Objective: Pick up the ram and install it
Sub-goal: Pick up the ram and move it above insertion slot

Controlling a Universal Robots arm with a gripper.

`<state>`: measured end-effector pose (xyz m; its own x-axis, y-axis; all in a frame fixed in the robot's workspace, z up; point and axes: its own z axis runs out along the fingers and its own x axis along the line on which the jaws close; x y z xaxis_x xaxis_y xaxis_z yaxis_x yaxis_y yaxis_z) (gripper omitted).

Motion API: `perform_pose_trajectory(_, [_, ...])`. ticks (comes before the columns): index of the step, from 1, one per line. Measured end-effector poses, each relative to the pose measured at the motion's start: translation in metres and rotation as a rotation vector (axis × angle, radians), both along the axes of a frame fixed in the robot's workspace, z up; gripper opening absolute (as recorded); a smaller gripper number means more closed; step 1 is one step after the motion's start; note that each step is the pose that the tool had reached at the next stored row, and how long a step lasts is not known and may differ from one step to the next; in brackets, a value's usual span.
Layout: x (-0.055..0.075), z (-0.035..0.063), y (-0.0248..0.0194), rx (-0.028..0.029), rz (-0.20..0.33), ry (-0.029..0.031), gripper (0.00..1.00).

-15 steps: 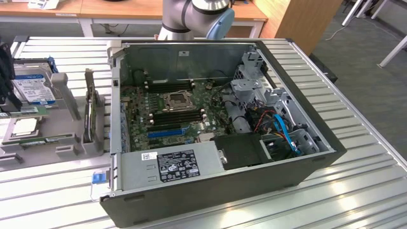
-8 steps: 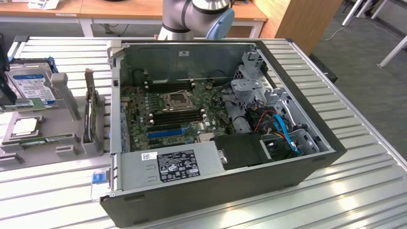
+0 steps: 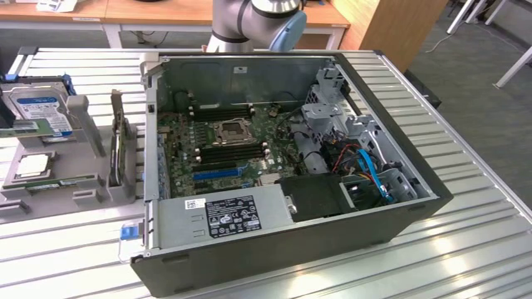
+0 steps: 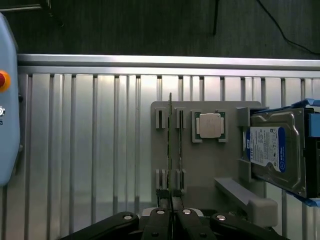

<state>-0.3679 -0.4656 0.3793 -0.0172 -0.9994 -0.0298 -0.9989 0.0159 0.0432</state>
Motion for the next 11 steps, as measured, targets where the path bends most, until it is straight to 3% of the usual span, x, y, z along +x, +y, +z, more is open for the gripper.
perform_pose_trajectory(11, [0.0, 0.0145, 0.0, 0.0001, 0.0, -0.0001, 0.11])
